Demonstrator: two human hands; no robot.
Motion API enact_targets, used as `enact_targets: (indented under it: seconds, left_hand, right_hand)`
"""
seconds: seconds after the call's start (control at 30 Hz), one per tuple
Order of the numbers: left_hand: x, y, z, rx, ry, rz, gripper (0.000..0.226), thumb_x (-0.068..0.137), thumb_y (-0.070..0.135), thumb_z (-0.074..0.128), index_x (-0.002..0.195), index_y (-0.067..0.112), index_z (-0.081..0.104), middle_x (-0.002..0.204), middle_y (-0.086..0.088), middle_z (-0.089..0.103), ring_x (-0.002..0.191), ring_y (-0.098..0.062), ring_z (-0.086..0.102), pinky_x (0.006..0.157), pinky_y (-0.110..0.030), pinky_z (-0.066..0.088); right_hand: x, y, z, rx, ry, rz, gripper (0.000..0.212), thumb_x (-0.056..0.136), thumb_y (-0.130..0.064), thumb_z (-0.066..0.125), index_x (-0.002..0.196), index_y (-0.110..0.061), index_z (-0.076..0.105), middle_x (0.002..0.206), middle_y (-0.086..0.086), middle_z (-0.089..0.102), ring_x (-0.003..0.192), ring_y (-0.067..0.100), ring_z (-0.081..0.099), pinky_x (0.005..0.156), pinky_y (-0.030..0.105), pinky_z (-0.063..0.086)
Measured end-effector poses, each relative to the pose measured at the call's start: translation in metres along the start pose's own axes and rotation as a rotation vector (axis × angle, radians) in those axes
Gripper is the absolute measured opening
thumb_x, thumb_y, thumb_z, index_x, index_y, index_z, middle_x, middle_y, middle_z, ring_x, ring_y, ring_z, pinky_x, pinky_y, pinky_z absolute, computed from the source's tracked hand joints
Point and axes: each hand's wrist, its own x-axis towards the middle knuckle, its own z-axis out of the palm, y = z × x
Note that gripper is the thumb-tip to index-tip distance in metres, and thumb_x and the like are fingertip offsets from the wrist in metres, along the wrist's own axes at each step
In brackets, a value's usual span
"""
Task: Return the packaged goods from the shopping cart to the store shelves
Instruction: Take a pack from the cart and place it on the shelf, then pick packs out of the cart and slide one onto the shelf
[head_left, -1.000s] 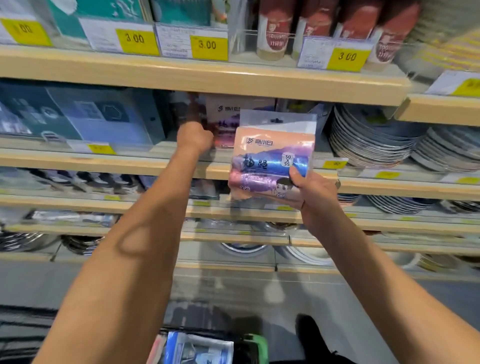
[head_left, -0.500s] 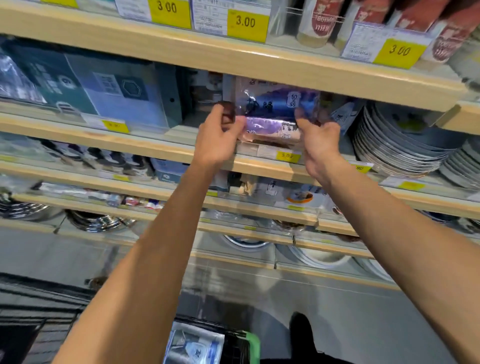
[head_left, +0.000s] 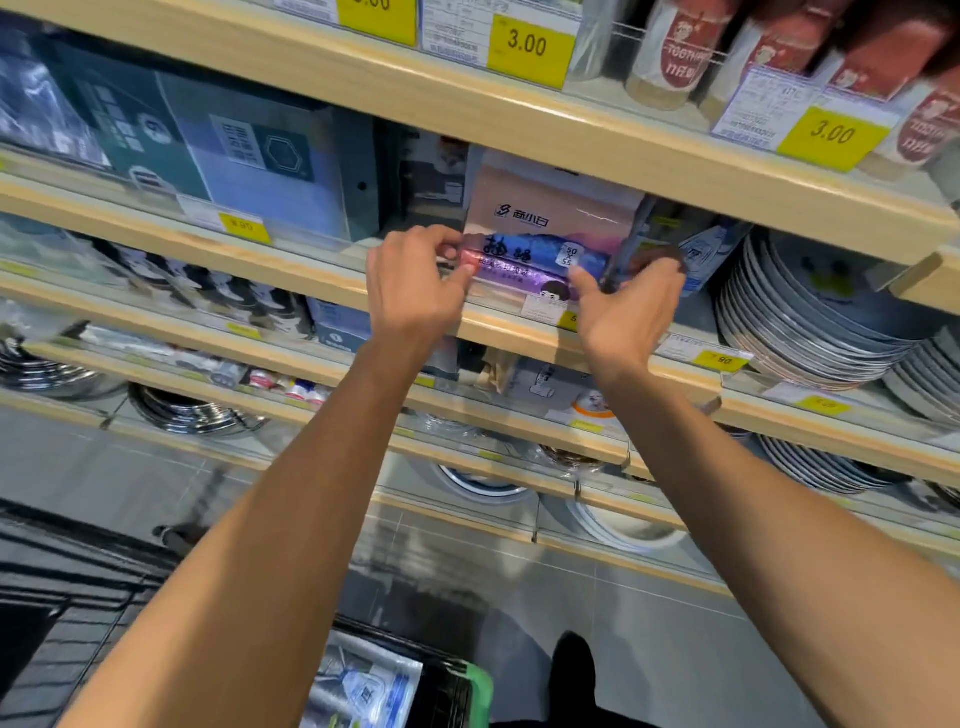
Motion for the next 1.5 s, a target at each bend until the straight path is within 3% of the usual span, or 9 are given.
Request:
enact_targets:
  seconds: [0.17,0.47,0.57,0.73,0.9,1.0,1.23,1.37,1.5]
  left_hand:
    - [-0.014,-0.017,-0.017,-0.169,0.016,0.062,0.025,0.087,0.031,0.069,0.111,0.028,0.073,0.109,0.008,0.070,0.108,-0.014,0.062,0.102,-0.043,0.046]
    - [-0.111,-0.109,-0.105,-0.335,0.157,-0.155,0.011,0.083,0.018,0.066,0.088,0.019,0.076,0.080,0.011,0.069,0.074,-0.005,0.064,0.068,-0.016,0.048]
    - [-0.170,-0.155,-0.143,-0.371,0.241,-0.351,0.010,0.083,0.019,0.066,0.086,0.021,0.076,0.077,0.010,0.070,0.069,-0.003,0.061,0.066,-0.018,0.048]
    - [-0.296,-0.235,-0.198,-0.447,0.388,-0.754,0.008,0.083,0.012,0.067,0.083,0.019,0.072,0.069,0.008,0.062,0.064,-0.005,0.054,0.065,-0.020,0.045]
    - [-0.413,-0.272,-0.204,-0.573,0.507,-1.257,0.021,0.087,0.004,0.060,0.071,0.018,0.063,0.072,-0.005,0.063,0.061,-0.014,0.055,0.048,-0.014,0.042]
    - [-0.461,-0.273,-0.180,-0.717,0.575,-1.468,0.011,0.092,0.010,0.056,0.084,0.012,0.062,0.074,-0.005,0.063,0.062,-0.016,0.056,0.045,-0.016,0.038]
    - [-0.513,-0.304,-0.074,-0.939,0.602,-1.728,0.025,0.097,0.012,0.053,0.072,0.016,0.054,0.079,-0.010,0.062,0.054,-0.014,0.057,0.046,-0.020,0.037]
    - [-0.518,-0.322,-0.027,-1.005,0.549,-1.779,0.012,0.096,0.021,0.054,0.089,0.017,0.062,0.103,-0.008,0.059,0.072,-0.015,0.056,0.062,-0.025,0.044]
    - [-0.517,-0.331,-0.004,-1.065,0.626,-1.782,0.018,0.101,0.014,0.048,0.114,0.011,0.060,0.091,-0.005,0.057,0.065,-0.008,0.050,0.058,-0.023,0.039]
  right_hand:
    - [-0.050,-0.016,0.005,0.369,0.145,-0.365,0.028,0.080,-0.012,0.077,0.087,-0.012,0.050,0.092,0.001,0.044,0.071,0.010,0.041,0.068,0.024,0.042]
    - [-0.203,-0.059,0.048,0.456,-0.348,-0.706,0.012,0.083,-0.009,0.071,0.090,-0.010,0.063,0.089,0.004,0.055,0.071,0.014,0.050,0.067,0.021,0.043]
    - [-0.258,-0.048,0.071,0.410,-0.599,-0.685,0.010,0.086,-0.021,0.069,0.090,-0.014,0.064,0.079,-0.004,0.057,0.067,0.016,0.054,0.065,0.033,0.048]
    - [-0.361,-0.015,0.097,0.246,-1.075,-0.703,0.013,0.092,-0.024,0.064,0.081,-0.018,0.060,0.066,-0.009,0.051,0.062,0.007,0.049,0.060,0.023,0.039]
    - [-0.422,0.039,0.112,-0.011,-1.451,-0.681,0.009,0.093,-0.019,0.066,0.085,-0.022,0.062,0.078,-0.013,0.060,0.074,0.000,0.058,0.069,0.015,0.045]
    - [-0.439,0.079,0.128,-0.173,-1.577,-0.611,0.008,0.093,-0.019,0.066,0.088,-0.025,0.064,0.089,-0.006,0.065,0.084,0.011,0.063,0.078,0.028,0.052]
    - [-0.447,0.165,0.197,-0.371,-1.606,-0.406,0.008,0.084,-0.028,0.077,0.092,-0.027,0.077,0.114,-0.008,0.070,0.094,0.013,0.066,0.079,0.030,0.055]
    - [-0.437,0.192,0.244,-0.548,-1.556,-0.384,0.013,0.094,-0.020,0.063,0.099,-0.014,0.073,0.096,0.007,0.070,0.085,0.025,0.065,0.063,0.021,0.053]
    - [-0.440,0.209,0.277,-0.487,-1.535,-0.429,0.028,0.098,-0.020,0.060,0.072,-0.021,0.050,0.073,-0.001,0.052,0.057,0.010,0.044,0.038,0.008,0.034]
